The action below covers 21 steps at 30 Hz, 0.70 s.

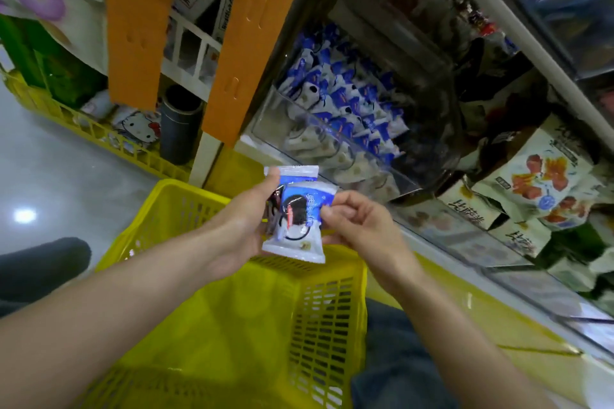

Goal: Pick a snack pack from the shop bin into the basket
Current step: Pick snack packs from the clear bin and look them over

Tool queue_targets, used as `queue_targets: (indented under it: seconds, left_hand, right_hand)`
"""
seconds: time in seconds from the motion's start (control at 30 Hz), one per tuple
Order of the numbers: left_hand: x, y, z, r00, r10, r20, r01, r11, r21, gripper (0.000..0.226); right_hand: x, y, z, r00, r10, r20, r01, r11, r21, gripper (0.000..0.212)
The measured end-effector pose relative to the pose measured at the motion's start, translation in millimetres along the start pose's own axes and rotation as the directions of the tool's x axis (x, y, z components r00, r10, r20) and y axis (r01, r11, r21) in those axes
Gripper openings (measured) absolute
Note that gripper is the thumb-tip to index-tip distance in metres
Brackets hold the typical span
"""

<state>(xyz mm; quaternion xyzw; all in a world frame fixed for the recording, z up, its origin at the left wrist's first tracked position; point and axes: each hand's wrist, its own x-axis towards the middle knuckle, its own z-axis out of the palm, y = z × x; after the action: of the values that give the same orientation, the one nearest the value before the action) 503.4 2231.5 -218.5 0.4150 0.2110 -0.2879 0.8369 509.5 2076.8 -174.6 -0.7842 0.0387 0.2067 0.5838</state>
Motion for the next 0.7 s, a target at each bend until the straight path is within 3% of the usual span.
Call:
queue_targets:
  seconds: [0.1,0.23,0.4,0.53,0.6,0.7]
  left_hand:
    - [-5,-7,-3,0.98,-0.012,0.2,-0.019,0.988,0.152,0.044]
    - [-2,-18,-4,0.98,0.018,0.197,-0.065,0.97,0.233,0.056]
    - [2,-14,-1,0.965,-0.004,0.261,-0.084,0.942,0.325,0.052]
    - [5,-9,1,0.94,-0.031,0.339,-0.124,0.897,0.425,0.052]
    - [6,-9,3,0.947,0.003,0.322,-0.145,0.897,0.418,0.048]
    - [9,-8,5,0.972,0.099,0.212,-0.164,0.935,0.315,0.045]
  right_hand:
    - [-6,12,4,1.0,-0.002,-0.017,0.002,1.0,-0.019,0.01]
    - [-12,17,5,0.997,-0.064,-0.033,0.061,0.994,-0.089,0.012]
    - [-6,12,-3,0.97,0.021,-0.241,-0.045,0.995,-0.094,0.025]
    - [0,5,-8,0.979,0.104,-0.178,-0.141,0.967,-0.213,0.024]
    - [4,1,-10,0.981,0.098,-0.166,-0.131,0.971,-0.199,0.019]
    - [6,-2,-13,0.972,0.081,-0.222,-0.093,0.995,-0.042,0.016]
